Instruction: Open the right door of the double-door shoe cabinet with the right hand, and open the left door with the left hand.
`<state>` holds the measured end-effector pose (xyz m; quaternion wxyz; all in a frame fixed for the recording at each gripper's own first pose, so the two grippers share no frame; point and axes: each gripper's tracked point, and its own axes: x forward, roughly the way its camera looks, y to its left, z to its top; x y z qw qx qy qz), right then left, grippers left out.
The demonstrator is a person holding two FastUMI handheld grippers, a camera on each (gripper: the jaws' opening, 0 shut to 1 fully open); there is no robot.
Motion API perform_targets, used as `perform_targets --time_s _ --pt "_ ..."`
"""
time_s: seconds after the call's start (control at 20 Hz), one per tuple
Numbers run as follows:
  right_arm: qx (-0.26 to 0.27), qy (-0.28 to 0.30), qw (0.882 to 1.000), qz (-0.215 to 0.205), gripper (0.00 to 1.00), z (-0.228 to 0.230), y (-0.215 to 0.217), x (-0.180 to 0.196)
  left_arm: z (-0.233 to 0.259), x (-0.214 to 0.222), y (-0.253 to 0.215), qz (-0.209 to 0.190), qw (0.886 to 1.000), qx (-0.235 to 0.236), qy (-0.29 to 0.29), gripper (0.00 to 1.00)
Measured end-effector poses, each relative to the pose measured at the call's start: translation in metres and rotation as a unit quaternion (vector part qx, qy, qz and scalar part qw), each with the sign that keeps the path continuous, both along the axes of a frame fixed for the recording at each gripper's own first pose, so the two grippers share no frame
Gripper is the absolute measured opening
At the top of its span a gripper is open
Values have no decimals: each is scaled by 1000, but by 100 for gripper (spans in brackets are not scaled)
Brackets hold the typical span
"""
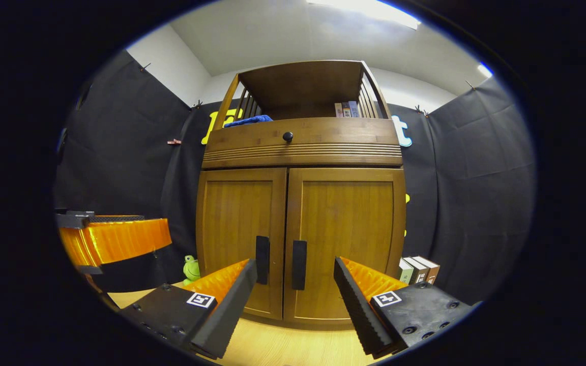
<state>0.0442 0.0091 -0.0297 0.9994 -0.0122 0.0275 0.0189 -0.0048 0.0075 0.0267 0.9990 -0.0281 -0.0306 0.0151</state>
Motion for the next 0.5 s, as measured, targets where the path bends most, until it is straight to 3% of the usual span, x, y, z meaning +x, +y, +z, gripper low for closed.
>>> perform_targets --time_s 0.25,0.5 --pt "1 -16 1000 -12 96 4 -7 6 -4 1 0 -4 1000 3 4 95" --pt "7 -25 999 -39 96 -6 -18 43 -17 0 7 -4 1000 9 11 95"
